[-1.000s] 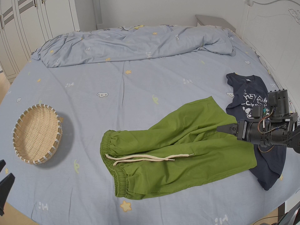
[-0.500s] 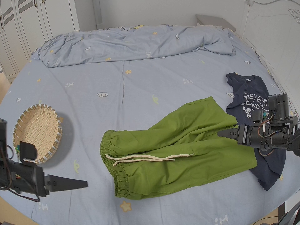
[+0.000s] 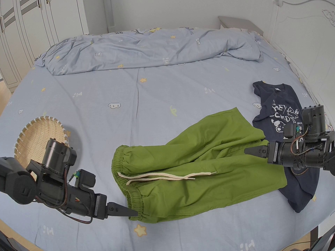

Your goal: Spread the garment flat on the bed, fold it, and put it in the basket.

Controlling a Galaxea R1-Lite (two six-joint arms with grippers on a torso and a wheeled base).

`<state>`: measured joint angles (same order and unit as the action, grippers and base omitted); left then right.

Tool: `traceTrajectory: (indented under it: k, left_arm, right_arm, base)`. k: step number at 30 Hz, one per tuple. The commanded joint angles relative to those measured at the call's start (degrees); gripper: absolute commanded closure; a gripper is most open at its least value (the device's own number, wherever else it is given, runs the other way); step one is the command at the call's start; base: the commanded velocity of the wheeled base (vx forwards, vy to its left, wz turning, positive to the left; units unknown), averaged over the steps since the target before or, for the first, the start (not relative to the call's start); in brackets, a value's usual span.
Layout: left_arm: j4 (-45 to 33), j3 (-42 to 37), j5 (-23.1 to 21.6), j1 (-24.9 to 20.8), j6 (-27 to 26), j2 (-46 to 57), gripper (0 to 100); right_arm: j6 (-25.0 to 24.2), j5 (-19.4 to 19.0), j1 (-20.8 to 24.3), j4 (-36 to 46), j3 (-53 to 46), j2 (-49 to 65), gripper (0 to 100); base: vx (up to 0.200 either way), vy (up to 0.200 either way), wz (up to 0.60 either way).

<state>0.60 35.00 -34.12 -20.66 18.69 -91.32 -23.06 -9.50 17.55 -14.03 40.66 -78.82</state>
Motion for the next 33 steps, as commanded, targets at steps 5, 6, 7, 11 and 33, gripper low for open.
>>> traceTrajectory:
  k: [5,6,7,11,33]
  left_arm:
    - [1.6,4.4,1.6,-3.4,-0.1,-8.7,0]
    - [1.6,4.4,1.6,-3.4,-0.1,-8.7,0]
    - [1.6,4.7,2.0,-3.9,-0.1,-8.9,0]
    - [2.0,6.1,3.6,-4.6,0.0,-10.7,0]
    - [3.5,7.2,3.9,-4.5,6.5,-13.9,100]
  right_arm:
    - [-0.1,-0.1,1.5,0.0,-0.9,0.3,0]
    - [-0.1,-0.1,1.5,0.0,-0.9,0.3,0]
    - [-0.1,-0.1,1.5,-0.1,-1.2,0.3,0]
    - [0.0,0.0,1.6,-0.1,-1.4,0.3,0]
    - [-0.1,-0.2,1.7,-0.2,-2.4,-0.3,0]
  base:
    - [0.0,0.0,0.0]
    - [0.0,0.0,0.0]
    - [0.0,0.0,0.0]
    - [0.0,0.0,0.0]
    - [0.0,0.0,0.0]
